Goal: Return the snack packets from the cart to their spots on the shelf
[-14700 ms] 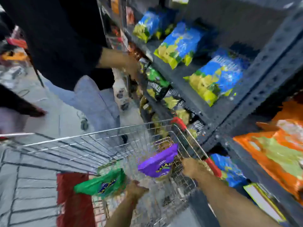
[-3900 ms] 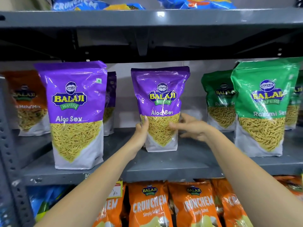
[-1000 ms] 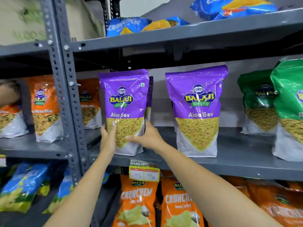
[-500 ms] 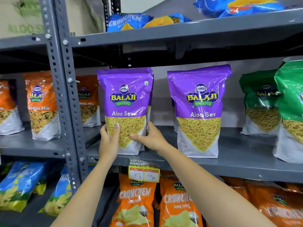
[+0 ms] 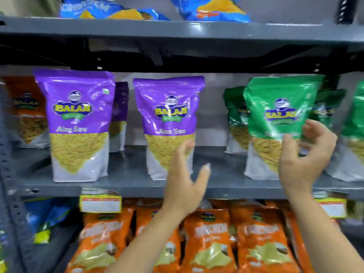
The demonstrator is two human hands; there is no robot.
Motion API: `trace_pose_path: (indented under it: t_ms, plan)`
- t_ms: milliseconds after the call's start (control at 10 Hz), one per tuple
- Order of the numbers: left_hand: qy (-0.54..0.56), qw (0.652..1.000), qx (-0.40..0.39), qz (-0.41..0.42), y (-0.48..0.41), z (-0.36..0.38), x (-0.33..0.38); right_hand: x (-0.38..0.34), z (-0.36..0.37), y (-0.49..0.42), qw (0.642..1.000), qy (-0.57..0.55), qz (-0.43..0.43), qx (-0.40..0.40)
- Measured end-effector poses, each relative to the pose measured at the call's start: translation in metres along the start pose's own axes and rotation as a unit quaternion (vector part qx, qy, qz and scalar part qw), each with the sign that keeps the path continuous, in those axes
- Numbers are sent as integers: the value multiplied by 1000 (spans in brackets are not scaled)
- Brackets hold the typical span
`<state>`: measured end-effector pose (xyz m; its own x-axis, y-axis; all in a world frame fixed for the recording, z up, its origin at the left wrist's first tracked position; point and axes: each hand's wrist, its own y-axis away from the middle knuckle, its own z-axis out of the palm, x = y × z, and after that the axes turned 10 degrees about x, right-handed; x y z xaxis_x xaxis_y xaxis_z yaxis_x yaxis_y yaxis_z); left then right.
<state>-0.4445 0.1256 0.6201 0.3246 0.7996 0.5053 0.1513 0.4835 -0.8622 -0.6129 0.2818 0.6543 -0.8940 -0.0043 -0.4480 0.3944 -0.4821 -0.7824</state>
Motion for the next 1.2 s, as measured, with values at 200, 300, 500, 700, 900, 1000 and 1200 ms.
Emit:
trace_pose_path:
  t_ms: [200, 300, 500, 700, 900, 1000, 1200]
  plan:
    - [32, 942, -196, -271, 7, 143, 19, 111, -34, -33, 912, 82, 285, -282]
    - [-167, 910, -284, -252, 17, 165, 13, 122, -48, -28, 879, 115, 247, -392]
    - [-293, 928, -187, -134, 34, 168, -6, 110, -48, -24, 879, 127, 230, -399]
    - [-289, 938, -155, -114, 39, 175, 10, 120, -55, -40, 866, 116, 261, -410]
    - [-290, 939, -141, -115, 41, 173, 10, 124, -52, -41, 859, 94, 282, -416]
    - [-290, 937, -153, -121, 39, 172, 10, 124, -52, -38, 858, 100, 287, -414]
    - [-225, 951, -177, -120, 36, 162, 10, 115, -55, -45, 860, 88, 281, -417]
